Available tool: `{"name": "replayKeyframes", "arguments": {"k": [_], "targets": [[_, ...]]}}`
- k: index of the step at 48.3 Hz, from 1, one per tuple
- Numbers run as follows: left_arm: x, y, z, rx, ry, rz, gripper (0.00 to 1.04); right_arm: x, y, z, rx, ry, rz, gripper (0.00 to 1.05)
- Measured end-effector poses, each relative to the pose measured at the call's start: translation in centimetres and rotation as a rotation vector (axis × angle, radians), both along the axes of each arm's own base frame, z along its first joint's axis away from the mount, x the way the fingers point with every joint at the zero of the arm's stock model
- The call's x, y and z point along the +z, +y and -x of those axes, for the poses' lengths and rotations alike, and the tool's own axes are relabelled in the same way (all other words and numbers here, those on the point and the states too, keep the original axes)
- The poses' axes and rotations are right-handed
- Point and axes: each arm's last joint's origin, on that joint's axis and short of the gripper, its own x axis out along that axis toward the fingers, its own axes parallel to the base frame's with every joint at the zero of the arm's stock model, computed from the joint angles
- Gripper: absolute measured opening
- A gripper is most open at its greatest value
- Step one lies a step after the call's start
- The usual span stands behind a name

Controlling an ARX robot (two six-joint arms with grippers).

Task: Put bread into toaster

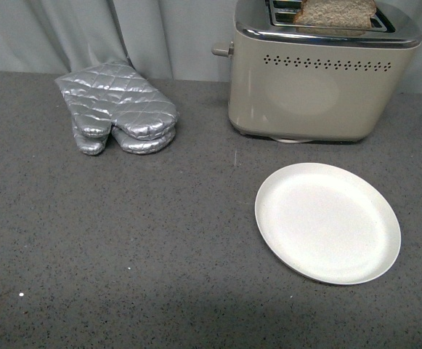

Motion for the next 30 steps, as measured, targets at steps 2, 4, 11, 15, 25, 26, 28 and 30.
{"name": "replayKeyframes", "arguments": {"k": [2,4,11,15,25,26,28,30], "targets": [[0.00,0.00,0.00,0.000,0.000,0.000,0.98,0.00,0.00,0.00,0.000,0.000,0.000,0.33],[0.00,0.00,0.00,0.000,0.000,0.000,0.98,0.00,0.00,0.00,0.000,0.000,0.000,0.39],[0.00,0.00,0.00,0.000,0.000,0.000,0.98,0.00,0.00,0.00,0.000,0.000,0.000,0.67],[0.00,0.00,0.00,0.000,0.000,0.000,0.98,0.00,0.00,0.00,0.000,0.000,0.000,0.82],[0.00,0.00,0.00,0.000,0.000,0.000,0.98,0.00,0.00,0.00,0.000,0.000,-0.003,0.95],[0.00,0.00,0.00,0.000,0.000,0.000,0.98,0.00,0.00,0.00,0.000,0.000,-0.003,0.95],[0.00,0.00,0.00,0.000,0.000,0.000,0.98,0.00,0.00,0.00,0.000,0.000,-0.003,0.95],[0.00,0.00,0.00,0.000,0.000,0.000,0.98,0.00,0.00,0.00,0.000,0.000,-0.003,0.95]]}}
